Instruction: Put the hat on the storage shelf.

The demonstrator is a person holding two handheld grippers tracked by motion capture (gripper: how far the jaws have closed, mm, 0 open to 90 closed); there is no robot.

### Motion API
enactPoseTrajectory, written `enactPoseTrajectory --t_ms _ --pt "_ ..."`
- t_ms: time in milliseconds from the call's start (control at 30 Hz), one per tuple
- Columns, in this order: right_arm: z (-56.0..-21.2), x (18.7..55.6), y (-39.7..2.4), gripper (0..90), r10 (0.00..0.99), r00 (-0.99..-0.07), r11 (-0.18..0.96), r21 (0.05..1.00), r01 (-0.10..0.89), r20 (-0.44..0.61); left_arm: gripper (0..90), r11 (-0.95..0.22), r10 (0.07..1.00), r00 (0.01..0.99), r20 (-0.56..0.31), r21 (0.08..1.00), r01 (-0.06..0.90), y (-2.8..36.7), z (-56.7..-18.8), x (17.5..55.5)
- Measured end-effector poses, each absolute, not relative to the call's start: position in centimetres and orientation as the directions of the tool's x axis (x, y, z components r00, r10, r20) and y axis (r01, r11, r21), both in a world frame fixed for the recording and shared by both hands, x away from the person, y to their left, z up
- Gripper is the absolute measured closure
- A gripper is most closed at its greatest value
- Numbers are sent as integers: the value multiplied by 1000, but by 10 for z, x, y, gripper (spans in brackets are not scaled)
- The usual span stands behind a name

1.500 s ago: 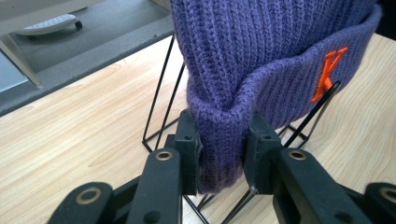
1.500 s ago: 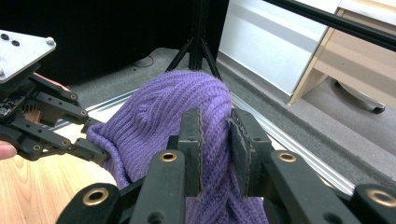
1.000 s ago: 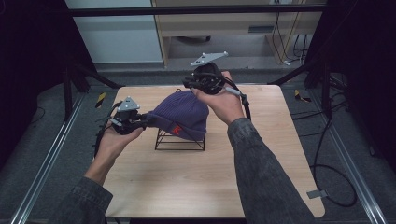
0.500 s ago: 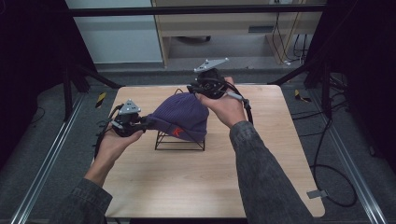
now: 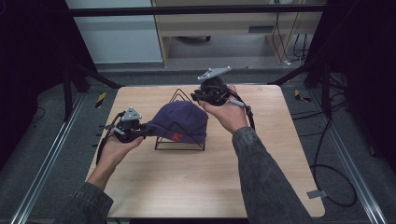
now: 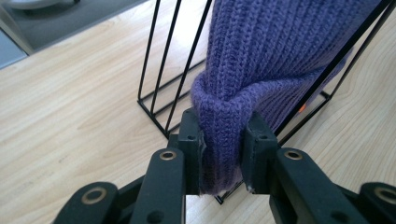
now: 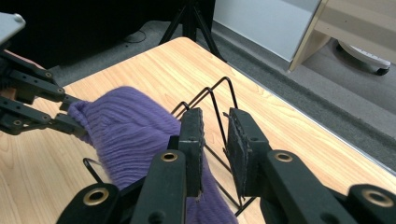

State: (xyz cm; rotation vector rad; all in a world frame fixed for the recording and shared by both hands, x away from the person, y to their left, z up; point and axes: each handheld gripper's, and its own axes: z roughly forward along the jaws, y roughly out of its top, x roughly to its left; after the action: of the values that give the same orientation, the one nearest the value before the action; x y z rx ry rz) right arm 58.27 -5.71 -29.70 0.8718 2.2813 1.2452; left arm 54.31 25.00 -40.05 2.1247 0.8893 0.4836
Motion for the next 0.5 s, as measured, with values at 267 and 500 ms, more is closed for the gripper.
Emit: enactPoseTrajectory --t_ms 267,500 --pt "-303 578 -61 754 682 -730 409 848 338 -38 718 -460 733 679 27 756 466 253 -417 544" --pt "-309 574 -64 745 682 -730 411 844 344 -34 707 -456 742 670 12 741 492 258 -430 544"
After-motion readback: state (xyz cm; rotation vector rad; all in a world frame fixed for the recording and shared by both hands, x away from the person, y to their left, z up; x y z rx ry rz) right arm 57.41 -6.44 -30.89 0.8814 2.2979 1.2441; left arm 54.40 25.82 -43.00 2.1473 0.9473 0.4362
